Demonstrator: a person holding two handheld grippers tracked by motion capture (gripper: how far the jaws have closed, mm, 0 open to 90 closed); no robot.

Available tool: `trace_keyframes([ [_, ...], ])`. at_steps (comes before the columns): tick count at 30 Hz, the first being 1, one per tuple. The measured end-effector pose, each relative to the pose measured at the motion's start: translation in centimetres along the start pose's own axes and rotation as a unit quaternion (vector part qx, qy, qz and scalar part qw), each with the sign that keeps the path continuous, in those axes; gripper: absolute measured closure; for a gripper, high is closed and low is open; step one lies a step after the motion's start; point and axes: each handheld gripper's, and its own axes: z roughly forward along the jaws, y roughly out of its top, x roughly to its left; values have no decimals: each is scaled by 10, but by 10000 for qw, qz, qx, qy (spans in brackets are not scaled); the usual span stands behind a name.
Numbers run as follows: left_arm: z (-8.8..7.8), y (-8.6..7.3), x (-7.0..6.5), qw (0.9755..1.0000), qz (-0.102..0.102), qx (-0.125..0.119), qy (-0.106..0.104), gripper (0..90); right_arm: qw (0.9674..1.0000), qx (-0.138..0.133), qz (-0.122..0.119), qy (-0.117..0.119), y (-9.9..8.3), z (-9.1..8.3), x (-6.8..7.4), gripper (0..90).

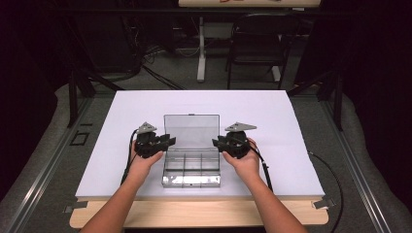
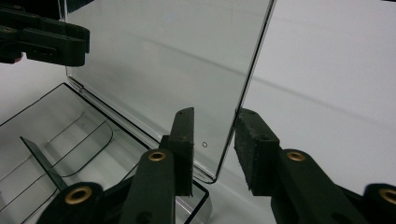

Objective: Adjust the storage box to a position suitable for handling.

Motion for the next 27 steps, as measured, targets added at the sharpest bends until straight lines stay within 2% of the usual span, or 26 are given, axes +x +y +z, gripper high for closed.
trace_keyframes([
  [14,4,0,4,9999,-113,31,-60,615,9999,-8,104,-69,-1,6,0,672],
  [27,8,-2,2,9999,-167,-7,-2,572,9999,-1,157,-59,-1,11,1,600],
])
